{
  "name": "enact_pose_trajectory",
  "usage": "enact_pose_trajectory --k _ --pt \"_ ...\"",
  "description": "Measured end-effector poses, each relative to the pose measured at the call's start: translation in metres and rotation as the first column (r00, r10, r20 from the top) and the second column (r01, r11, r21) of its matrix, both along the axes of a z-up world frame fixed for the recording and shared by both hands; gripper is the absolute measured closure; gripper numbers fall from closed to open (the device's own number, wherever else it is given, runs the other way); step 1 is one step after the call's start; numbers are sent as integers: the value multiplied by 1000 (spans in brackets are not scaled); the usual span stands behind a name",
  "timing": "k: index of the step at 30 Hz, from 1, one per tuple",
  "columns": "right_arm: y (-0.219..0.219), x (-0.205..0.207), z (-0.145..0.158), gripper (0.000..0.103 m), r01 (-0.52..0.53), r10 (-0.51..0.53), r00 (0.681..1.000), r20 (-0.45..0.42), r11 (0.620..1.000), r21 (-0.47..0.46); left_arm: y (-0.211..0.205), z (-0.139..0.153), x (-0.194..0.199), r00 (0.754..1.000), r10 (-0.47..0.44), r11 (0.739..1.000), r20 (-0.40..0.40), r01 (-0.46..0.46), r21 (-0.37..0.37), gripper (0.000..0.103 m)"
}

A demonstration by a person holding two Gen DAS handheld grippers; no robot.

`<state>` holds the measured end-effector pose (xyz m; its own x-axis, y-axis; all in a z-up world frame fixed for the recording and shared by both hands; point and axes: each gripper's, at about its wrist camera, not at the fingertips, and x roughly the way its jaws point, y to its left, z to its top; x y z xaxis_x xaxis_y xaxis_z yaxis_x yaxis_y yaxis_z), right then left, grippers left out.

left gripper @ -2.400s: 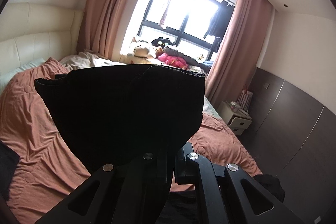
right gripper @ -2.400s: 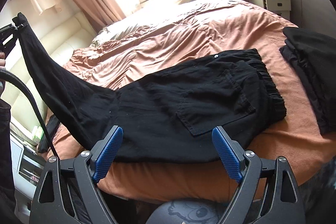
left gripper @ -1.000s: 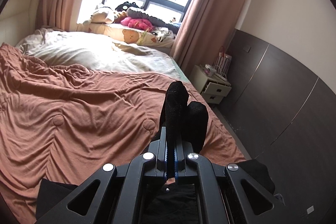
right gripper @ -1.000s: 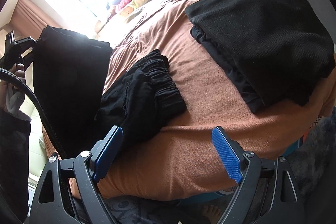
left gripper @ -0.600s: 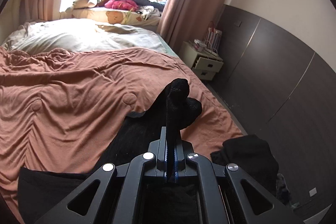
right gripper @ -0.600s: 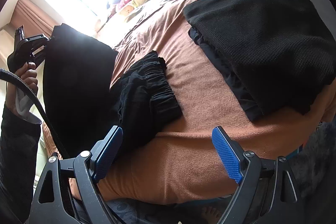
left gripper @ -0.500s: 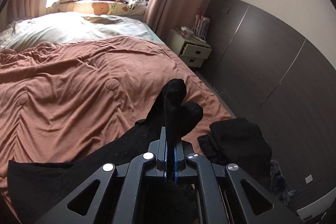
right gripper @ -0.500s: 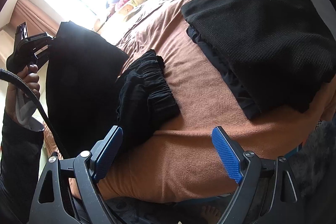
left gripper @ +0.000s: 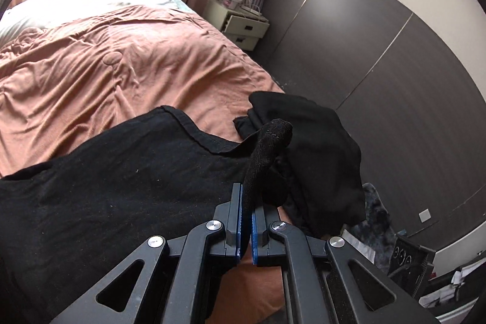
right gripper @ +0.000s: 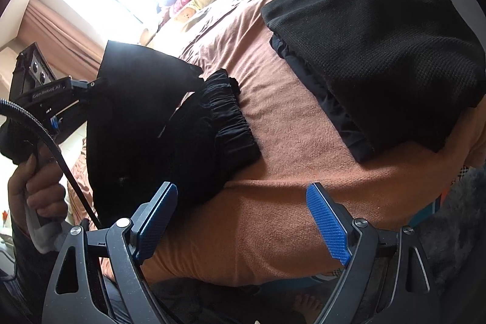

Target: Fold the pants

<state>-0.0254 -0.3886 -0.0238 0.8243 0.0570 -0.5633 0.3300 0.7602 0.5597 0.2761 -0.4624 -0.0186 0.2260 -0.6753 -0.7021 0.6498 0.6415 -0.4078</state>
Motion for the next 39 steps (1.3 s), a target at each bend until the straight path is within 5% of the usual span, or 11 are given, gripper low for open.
enact_pose_trajectory --k 5,7,10,11,23,39 --pt "1 -5 2 16 8 -9 1000 12 1000 11 -11 -24 -23 998 -62 991 -12 63 118 89" --pt "2 -6 2 16 10 -10 1000 19 1000 15 -7 -29 -27 995 -93 988 -48 98 122 71" --pt "3 -7 2 16 5 -5 1000 25 1000 22 7 -15 -33 996 -93 992 6 92 82 18" --pt "4 -7 2 16 2 -3 1000 28 1000 25 14 -9 -35 996 -82 994 35 79 69 15" --pt "16 16 -1 16 -29 26 999 48 997 69 129 20 4 983 121 983 141 -139 122 14" --pt "10 113 33 16 -146 146 989 11 989 -32 298 2 60 890 423 871 169 -451 195 14"
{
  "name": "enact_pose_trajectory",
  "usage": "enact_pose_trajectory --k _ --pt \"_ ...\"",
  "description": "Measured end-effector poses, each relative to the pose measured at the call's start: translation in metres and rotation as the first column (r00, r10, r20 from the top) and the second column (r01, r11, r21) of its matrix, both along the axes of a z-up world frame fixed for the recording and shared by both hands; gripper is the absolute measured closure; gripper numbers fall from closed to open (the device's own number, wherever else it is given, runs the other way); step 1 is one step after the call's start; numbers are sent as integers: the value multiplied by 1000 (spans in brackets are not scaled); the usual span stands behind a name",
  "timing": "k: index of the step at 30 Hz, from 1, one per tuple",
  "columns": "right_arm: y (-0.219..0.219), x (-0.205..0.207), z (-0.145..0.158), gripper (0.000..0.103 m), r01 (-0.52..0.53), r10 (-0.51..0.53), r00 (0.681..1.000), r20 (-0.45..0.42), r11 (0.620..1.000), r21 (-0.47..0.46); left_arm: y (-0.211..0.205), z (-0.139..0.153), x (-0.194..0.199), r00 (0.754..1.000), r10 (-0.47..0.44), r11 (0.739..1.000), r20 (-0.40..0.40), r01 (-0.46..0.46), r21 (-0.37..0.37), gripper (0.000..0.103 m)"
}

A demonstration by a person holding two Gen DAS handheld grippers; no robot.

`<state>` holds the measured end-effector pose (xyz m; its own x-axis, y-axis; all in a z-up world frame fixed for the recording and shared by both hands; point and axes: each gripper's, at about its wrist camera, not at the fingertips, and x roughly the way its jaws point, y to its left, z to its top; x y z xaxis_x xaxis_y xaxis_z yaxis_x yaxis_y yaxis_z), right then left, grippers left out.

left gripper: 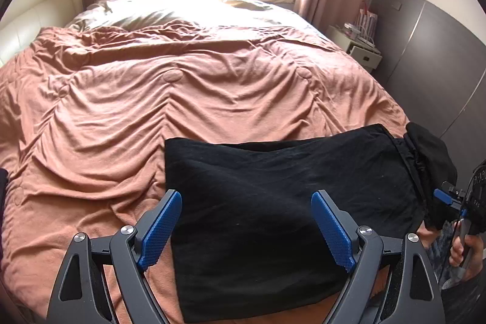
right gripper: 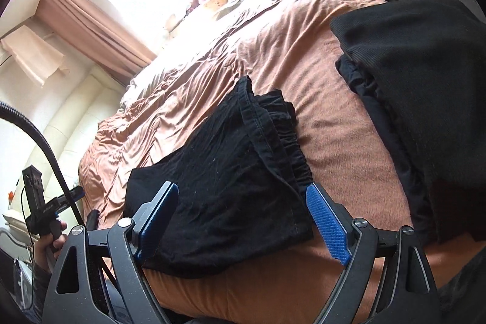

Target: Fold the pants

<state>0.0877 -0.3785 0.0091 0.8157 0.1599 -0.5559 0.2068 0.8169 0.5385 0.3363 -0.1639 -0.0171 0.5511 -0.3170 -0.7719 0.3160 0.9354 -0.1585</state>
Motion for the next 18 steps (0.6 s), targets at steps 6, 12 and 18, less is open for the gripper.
enact_pose_trajectory --k 6,12,18 --pt "-14 54 2 20 -54 55 998 -38 998 26 37 -19 13 996 84 996 -26 -84 -2 14" --pt "-31 110 1 24 -90 94 992 -80 995 49 63 -39 20 988 145 989 -58 -145 7 14" --pt "-40 156 -13 31 -112 122 984 -132 991 78 79 -57 27 979 185 983 -91 -186 4 14"
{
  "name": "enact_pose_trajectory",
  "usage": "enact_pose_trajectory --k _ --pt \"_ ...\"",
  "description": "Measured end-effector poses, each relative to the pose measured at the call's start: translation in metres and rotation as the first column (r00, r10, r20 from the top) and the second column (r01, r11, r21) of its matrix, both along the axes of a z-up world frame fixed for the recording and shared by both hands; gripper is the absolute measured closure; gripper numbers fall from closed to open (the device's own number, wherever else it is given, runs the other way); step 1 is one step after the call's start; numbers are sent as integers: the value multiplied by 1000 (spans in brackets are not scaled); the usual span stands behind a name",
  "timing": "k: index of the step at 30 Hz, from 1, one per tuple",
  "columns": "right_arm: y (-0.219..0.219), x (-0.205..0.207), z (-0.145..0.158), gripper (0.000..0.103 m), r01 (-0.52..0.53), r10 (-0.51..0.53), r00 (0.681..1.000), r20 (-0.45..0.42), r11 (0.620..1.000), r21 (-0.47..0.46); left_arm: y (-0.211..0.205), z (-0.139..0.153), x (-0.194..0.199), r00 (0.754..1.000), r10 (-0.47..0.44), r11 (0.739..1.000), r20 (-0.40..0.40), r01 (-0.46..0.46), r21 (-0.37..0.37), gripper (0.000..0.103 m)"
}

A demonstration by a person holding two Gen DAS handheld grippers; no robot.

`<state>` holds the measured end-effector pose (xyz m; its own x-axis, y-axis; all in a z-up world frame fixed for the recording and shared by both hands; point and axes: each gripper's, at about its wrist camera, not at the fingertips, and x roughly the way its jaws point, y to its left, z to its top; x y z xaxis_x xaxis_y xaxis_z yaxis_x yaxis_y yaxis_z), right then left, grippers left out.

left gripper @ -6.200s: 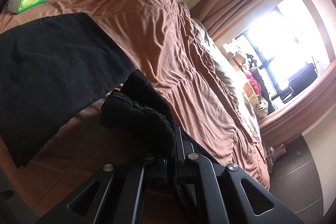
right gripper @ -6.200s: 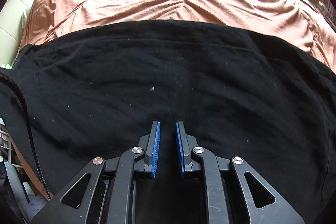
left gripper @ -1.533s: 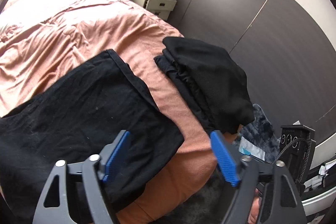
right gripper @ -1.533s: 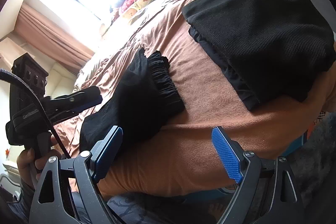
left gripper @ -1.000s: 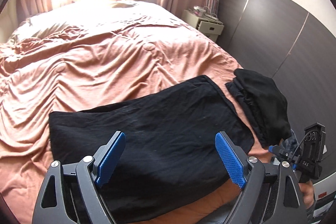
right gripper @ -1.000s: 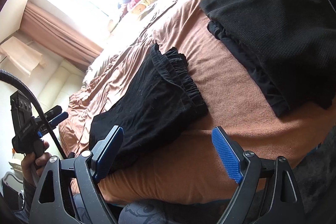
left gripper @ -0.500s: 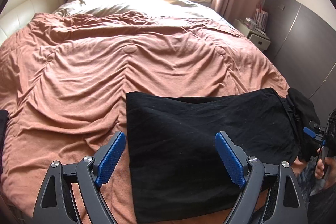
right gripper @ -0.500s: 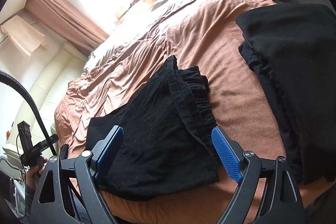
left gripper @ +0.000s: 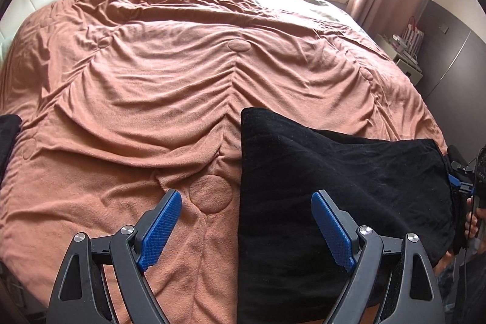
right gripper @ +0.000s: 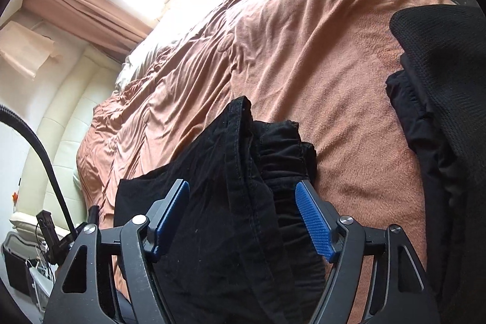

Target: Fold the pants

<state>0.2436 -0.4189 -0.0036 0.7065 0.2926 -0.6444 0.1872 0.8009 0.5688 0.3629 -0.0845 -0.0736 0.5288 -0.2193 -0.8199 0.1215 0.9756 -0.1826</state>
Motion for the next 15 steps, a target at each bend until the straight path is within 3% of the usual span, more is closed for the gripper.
enact_pose_trajectory --k 4,8,13,15 --pt "0 19 -7 41 -41 41 999 4 998 47 6 -10 3 1000 11 1000 -22 -11 -1 14" --pt "3 42 -17 42 -95 96 995 -9 990 104 12 -15 5 999 24 1000 -32 -24 -4 14" --pt "9 69 -30 42 -115 120 989 -82 991 63 17 -19 3 999 31 999 -38 -31 -8 14" --pt "13 75 -27 72 -127 129 988 -87 991 30 21 -19 2 999 36 999 -39 -36 -9 14"
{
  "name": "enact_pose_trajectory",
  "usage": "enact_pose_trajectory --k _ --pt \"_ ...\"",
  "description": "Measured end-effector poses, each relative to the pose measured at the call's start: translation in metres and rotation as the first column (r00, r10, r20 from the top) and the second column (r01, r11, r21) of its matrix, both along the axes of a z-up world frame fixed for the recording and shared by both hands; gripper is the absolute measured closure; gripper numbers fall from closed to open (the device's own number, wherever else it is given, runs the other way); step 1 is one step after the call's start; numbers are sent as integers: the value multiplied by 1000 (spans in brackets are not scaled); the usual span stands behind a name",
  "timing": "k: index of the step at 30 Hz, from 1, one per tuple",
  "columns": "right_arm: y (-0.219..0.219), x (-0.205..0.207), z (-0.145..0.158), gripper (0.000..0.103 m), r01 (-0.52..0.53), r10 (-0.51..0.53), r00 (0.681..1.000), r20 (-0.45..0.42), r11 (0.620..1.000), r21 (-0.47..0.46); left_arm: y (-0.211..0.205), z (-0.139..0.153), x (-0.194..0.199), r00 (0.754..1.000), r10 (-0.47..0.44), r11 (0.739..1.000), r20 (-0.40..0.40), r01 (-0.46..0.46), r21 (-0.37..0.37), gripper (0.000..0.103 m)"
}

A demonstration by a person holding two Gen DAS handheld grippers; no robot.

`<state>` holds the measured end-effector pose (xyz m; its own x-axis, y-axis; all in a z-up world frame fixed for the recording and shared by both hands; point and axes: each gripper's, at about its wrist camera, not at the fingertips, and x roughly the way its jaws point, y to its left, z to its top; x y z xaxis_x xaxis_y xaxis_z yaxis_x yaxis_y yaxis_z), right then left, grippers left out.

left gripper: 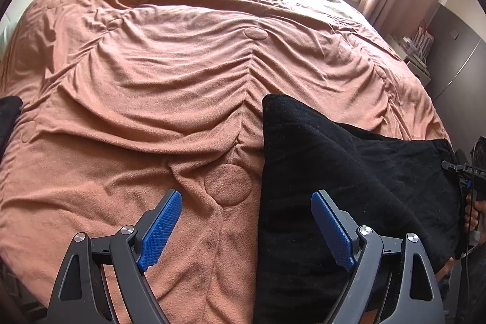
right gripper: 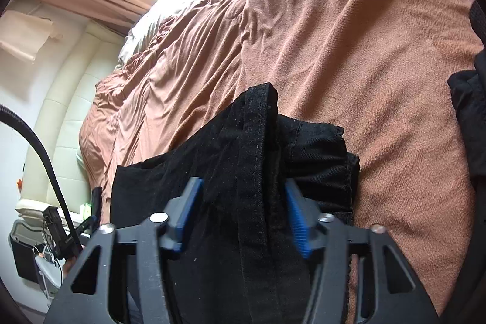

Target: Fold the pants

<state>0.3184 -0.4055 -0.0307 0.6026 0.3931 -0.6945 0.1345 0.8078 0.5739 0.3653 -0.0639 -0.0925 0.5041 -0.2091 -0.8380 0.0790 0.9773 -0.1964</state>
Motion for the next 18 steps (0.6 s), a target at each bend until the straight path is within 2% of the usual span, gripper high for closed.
enact_pose_trajectory --k 1,2,6,11,12,13,15,16,17,18 --pt "2 2 1 89 -9 9 1000 -3 1000 1 2 0 -1 1000 2 1000 0 -2 -1 14" --pt "5 1 6 92 -10 10 1000 4 1000 -11 4 0 -1 1000 6 1000 1 -6 -3 14" --pt "20 -7 30 96 -18 24 997 71 996 -83 10 1 -3 1000 19 1000 1 -19 -6 14" --pt "37 -34 69 96 51 -11 981 195 978 -203 15 -1 -2 1000 23 1000 -1 -23 0 14" --pt "42 -38 75 96 73 -20 978 207 965 -253 16 -2 -2 1000 24 1000 -6 -24 0 14" --pt "46 -40 79 94 96 -33 978 205 947 -307 16 -4 -1 1000 24 1000 -13 -24 -1 14" --pt "48 -40 77 75 136 -74 982 171 911 -390 15 -7 0 999 25 1000 -26 -25 -5 14" --pt "48 -39 74 61 159 -102 983 155 894 -418 15 -8 0 999 23 1000 -32 -24 -8 14" --pt "45 -41 72 58 183 -131 980 148 884 -430 14 -10 0 999 20 1000 -39 -21 -13 14" --pt "42 -42 69 57 191 -145 979 140 890 -415 13 -12 1 999 18 1000 -45 -19 -18 14"
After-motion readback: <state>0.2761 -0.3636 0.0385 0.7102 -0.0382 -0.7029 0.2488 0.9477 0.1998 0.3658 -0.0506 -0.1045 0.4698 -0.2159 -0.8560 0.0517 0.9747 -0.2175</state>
